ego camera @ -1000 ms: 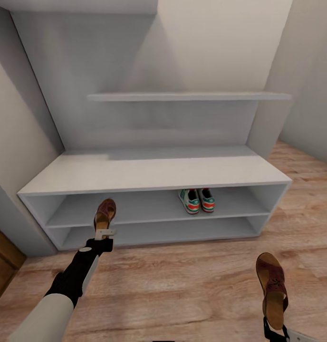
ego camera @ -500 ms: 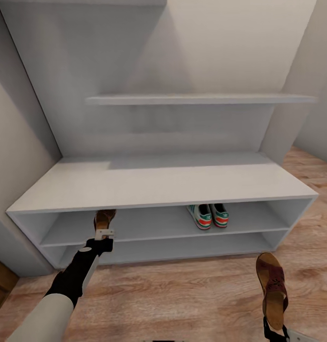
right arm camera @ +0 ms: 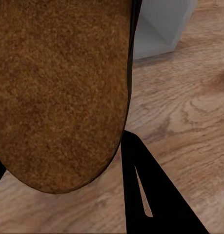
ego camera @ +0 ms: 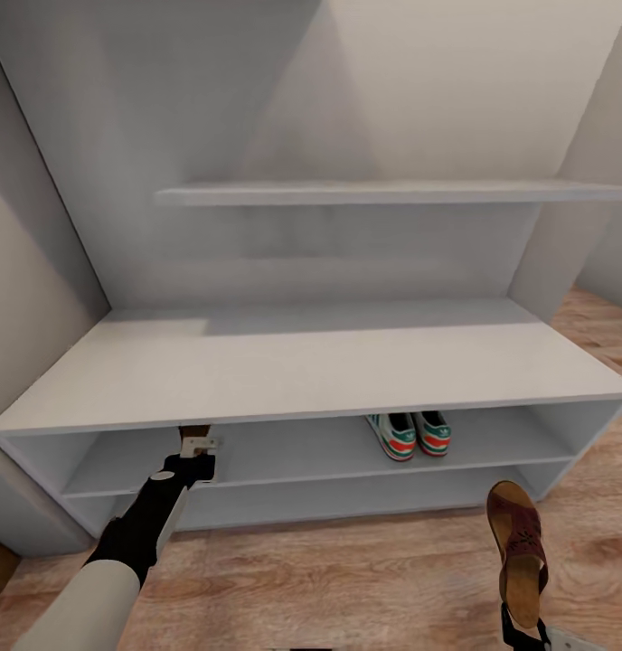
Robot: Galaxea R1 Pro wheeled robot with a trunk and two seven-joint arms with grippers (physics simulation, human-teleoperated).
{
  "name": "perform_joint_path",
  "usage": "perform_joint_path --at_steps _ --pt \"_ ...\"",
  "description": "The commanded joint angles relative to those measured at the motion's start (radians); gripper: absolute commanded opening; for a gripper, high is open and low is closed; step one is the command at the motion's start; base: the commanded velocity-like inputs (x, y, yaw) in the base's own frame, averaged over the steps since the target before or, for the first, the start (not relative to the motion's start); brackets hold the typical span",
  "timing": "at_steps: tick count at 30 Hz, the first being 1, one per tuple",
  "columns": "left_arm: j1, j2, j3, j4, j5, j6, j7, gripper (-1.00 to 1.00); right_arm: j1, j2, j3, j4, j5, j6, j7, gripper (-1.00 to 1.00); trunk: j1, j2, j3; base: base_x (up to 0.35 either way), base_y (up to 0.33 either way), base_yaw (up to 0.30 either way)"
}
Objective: Pick up the two gym shoes and the two sandals from the corridor floor and place them onto the hallstand (shoe rack) in the corridor, making sure they are on the rack and not on the floor. Arrange them so the two gym shoes are next to each other and the two sandals are next to each other.
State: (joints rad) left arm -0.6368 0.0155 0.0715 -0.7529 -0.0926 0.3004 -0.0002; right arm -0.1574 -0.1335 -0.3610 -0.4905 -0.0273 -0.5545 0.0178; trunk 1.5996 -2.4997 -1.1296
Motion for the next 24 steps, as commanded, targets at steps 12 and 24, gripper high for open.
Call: perform_joint_path --at_steps 12,24 --pt "0.0 0.001 0.002 -0.002 -0.013 0.004 -0.001 -1.0 -0.001 0.0 -0.001 0.001 -0.006 -0.002 0.005 -1.0 0.0 0.0 -0.001 0.141 0.0 0.0" --pt "0.0 0.001 0.005 -0.002 -0.013 0.003 -0.001 -1.0 -0.001 0.0 -0.001 0.002 -0.006 -0.002 0.005 -1.0 0.0 0.0 -0.001 0.143 0.029 0.0"
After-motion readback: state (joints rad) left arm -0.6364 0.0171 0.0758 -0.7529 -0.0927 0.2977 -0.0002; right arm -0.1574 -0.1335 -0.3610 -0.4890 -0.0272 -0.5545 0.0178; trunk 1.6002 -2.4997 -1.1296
